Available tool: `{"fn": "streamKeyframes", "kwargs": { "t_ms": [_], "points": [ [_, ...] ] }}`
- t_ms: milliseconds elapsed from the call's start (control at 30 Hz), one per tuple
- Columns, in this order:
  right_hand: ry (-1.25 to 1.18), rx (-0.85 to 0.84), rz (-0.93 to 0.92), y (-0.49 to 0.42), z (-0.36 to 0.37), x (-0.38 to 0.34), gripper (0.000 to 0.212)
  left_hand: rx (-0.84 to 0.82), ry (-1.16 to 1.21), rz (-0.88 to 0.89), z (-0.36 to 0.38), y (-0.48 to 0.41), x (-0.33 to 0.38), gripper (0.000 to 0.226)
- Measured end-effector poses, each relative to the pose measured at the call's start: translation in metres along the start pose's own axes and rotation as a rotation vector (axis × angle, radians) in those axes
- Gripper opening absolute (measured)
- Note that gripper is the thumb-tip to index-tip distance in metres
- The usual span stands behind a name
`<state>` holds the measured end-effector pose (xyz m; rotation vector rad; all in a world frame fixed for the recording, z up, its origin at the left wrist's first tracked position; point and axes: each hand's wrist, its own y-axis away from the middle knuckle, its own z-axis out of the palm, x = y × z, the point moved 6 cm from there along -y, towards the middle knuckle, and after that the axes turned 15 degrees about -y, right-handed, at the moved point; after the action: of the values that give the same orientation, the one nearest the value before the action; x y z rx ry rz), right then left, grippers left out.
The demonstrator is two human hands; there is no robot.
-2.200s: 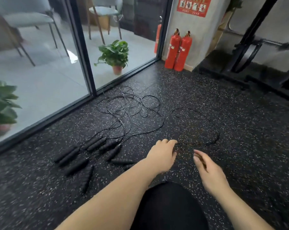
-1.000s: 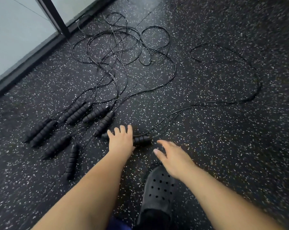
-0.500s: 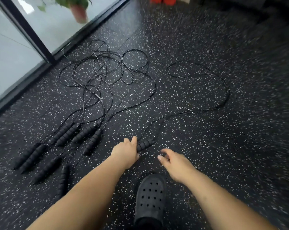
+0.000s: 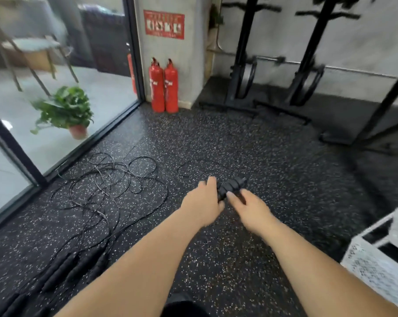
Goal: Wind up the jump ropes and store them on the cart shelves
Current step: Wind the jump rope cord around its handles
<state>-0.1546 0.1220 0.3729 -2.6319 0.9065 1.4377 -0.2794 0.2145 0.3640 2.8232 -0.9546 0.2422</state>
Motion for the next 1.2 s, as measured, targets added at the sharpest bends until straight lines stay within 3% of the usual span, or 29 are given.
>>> {"fn": "streamKeyframes", "kwargs": {
  "t_ms": [133, 267, 400, 533, 667, 867, 1200],
  "points": [
    [-0.295, 0.294, -0.149, 0.038, -0.098, -0.032, 0.038, 0.223, 0.025, 0.080, -0.070, 0.021, 0.095, 0.075],
    [-0.535, 0.439, -0.305, 0.089, -0.174, -0.043, 0.020, 0.317, 0.294, 0.167, -0.113, 0.049, 0.171, 0.085],
    [-0.543, 0.460, -0.357, 0.128, -0.221, -0.011, 0.012, 0.035, 0.725, 0.241, -0.109, 0.074, 0.219, 0.103],
    [-0.501, 0.395, -0.343, 0.156, -0.229, 0.040, 0.007, -0.106, 1.031, 0.151, -0.081, 0.089, 0.238, 0.073],
    [-0.528, 0.311, -0.314, 0.171, -0.211, 0.085, 0.017, -0.129, 1.055, 0.141, -0.046, 0.094, 0.242, 0.045],
    [-0.423, 0.291, -0.343, 0.147, -0.192, 0.109, 0.038, -0.131, 1.064, 0.098, -0.009, 0.085, 0.235, 0.041],
    [-0.439, 0.336, -0.350, 0.107, -0.197, 0.106, 0.033, -0.172, 1.041, 0.068, -0.004, 0.050, 0.234, 0.036]
  ]
}}
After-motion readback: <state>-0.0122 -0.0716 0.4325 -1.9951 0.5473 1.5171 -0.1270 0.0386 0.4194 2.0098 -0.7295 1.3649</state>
